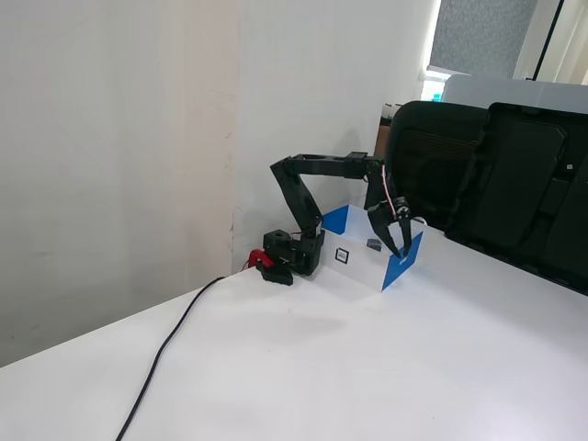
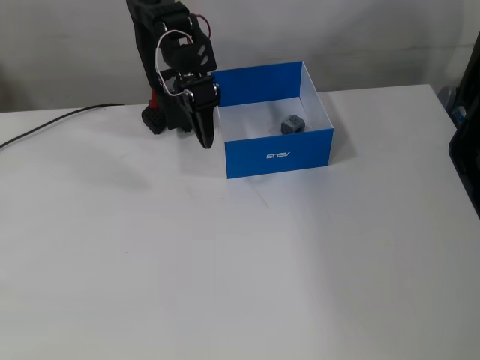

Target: Grasp the gray block and put it in the box.

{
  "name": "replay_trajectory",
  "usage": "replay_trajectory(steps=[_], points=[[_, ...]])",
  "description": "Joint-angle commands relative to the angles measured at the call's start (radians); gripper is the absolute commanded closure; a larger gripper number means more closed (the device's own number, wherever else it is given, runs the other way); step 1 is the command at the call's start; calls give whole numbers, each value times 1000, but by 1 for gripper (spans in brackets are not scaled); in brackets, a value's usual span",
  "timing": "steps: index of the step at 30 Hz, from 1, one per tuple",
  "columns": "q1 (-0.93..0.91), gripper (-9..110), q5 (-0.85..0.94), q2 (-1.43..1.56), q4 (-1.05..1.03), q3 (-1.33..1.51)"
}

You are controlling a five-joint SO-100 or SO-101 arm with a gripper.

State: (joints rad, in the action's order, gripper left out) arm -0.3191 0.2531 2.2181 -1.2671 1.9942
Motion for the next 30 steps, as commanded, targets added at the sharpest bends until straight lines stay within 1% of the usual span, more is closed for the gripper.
replay_trajectory(steps=[1,11,17,30], points=[[46,101,9,92,75,31],[126,101,9,233,204,216],[163,101,9,348,311,383],[218,101,11,601,407,701]])
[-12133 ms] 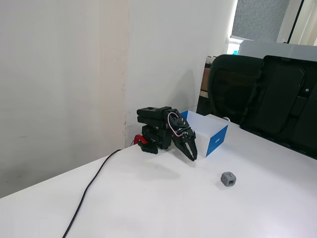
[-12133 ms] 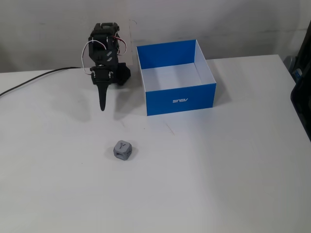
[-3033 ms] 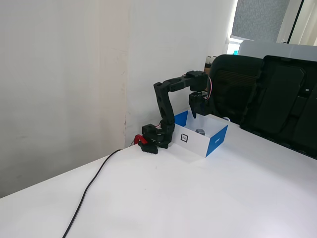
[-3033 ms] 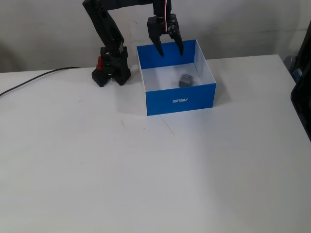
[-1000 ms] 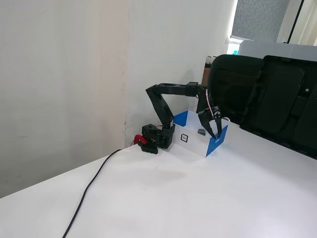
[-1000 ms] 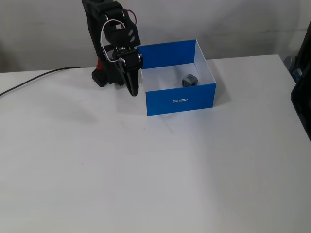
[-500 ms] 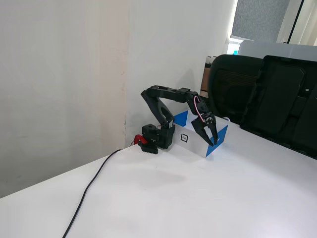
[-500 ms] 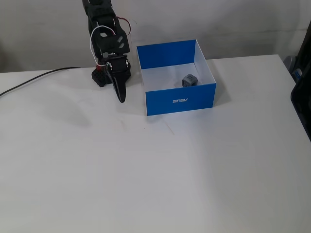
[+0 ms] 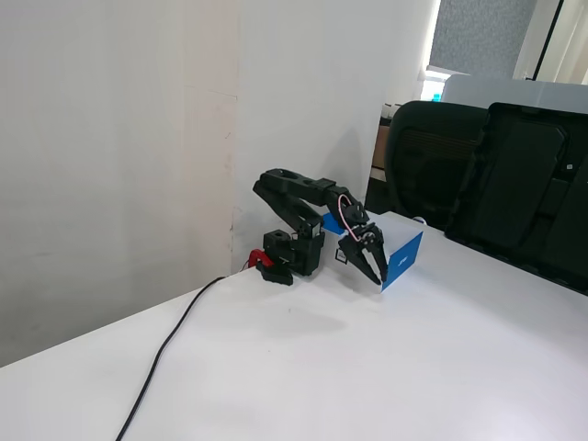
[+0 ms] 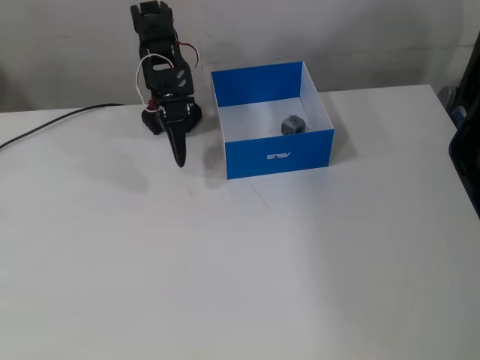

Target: Grasp the gray block and put it in the box.

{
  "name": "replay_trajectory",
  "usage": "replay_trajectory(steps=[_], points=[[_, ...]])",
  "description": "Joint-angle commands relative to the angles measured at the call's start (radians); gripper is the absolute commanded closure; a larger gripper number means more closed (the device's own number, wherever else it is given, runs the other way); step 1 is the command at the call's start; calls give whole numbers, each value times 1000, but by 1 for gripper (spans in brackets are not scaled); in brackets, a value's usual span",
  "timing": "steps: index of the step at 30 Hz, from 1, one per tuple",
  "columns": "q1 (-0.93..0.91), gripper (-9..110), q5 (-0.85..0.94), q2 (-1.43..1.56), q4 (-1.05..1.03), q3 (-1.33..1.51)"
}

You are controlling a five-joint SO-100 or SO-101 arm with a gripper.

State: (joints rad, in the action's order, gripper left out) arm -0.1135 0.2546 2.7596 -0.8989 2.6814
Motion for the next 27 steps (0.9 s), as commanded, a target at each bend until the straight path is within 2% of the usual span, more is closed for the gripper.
replay_trajectory(steps=[1,16,27], points=[[14,101,9,69,51,34],[17,101,9,290,87,328],[60,101,-3,529,-32,446]])
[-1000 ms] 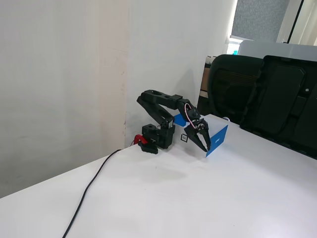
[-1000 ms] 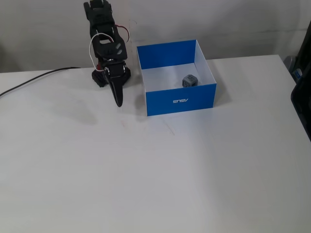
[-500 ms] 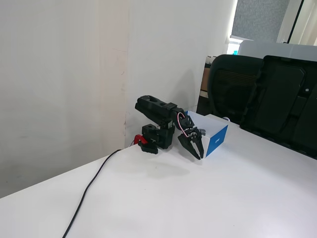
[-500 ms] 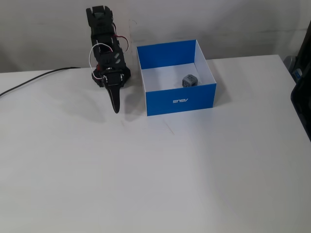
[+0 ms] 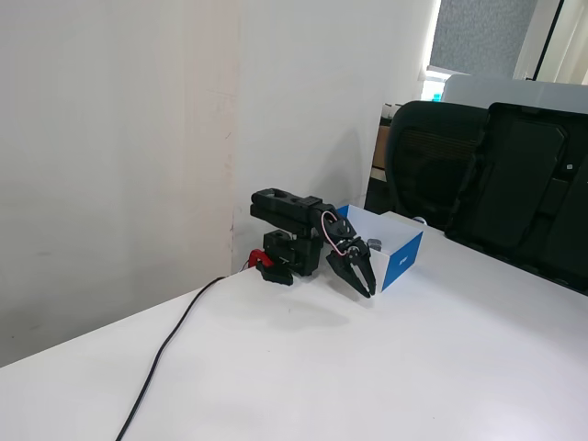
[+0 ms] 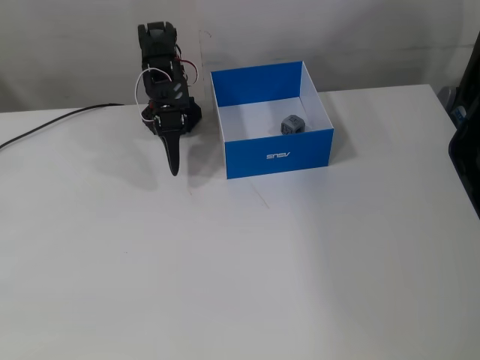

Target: Grasp the gray block and put it in the box.

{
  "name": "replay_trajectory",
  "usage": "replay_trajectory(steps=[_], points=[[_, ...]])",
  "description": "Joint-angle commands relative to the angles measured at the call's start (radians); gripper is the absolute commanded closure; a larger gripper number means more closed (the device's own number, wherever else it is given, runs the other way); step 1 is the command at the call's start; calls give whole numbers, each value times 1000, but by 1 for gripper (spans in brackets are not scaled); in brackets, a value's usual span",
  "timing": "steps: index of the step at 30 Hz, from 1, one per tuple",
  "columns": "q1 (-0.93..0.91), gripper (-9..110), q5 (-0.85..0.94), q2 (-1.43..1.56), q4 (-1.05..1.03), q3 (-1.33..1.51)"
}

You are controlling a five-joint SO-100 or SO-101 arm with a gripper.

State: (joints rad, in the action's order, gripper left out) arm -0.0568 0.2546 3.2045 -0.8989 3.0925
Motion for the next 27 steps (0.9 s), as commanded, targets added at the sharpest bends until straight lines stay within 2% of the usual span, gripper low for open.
replay_trajectory(steps=[1,9,27], points=[[3,101,0,104,-46,48],[32,101,-5,190,-135,66],[34,101,5,192,-141,66]])
